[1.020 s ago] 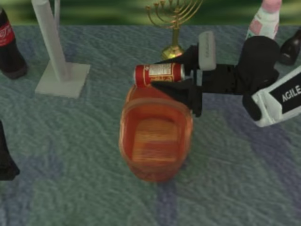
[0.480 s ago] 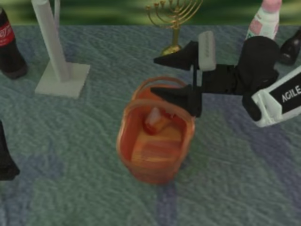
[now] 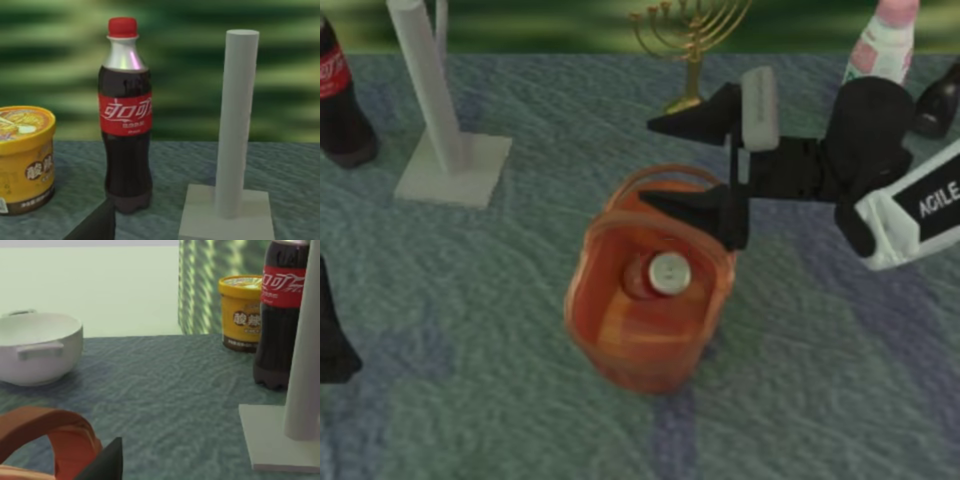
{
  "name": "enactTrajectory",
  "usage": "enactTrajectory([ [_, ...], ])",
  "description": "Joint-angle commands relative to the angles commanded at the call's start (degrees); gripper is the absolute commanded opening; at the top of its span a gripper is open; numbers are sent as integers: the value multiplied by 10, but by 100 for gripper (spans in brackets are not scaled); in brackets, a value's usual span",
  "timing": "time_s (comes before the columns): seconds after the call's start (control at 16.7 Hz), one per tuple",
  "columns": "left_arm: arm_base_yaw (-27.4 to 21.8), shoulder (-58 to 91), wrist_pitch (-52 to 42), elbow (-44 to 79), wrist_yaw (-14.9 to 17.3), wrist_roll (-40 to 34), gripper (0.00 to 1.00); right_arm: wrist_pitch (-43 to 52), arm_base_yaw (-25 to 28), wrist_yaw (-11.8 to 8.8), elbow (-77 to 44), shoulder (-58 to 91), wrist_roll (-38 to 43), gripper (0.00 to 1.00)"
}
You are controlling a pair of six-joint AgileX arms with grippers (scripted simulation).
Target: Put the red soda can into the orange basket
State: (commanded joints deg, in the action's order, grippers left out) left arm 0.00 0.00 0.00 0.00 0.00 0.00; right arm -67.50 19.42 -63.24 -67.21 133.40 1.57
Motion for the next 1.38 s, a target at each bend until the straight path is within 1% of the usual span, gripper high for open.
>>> enactTrajectory([
  [0.12,-8,16,-13,16,3,8,100,8,-1,6,11,-16,-2,100],
  [0.24,-25,53,-43,52,10,28,100,28,-5,23,37,-56,-5,100],
  [0.36,-49,111,-88,108,16,57,100,59,-13,50,73,-116,-9,100],
  [0.48,-77,186,-145,181,22,96,100,98,-25,86,119,-194,-13,100],
  [0.6,-108,274,-211,266,26,142,100,145,-40,130,170,-286,-16,100],
  [0.72,-141,372,-283,360,29,194,100,198,-56,180,226,-387,-18,100],
  [1.2,-279,819,-577,780,25,432,100,440,-122,406,465,-836,-19,100],
  [1.38,-324,978,-673,931,20,517,100,524,-144,485,544,-1005,-19,100],
])
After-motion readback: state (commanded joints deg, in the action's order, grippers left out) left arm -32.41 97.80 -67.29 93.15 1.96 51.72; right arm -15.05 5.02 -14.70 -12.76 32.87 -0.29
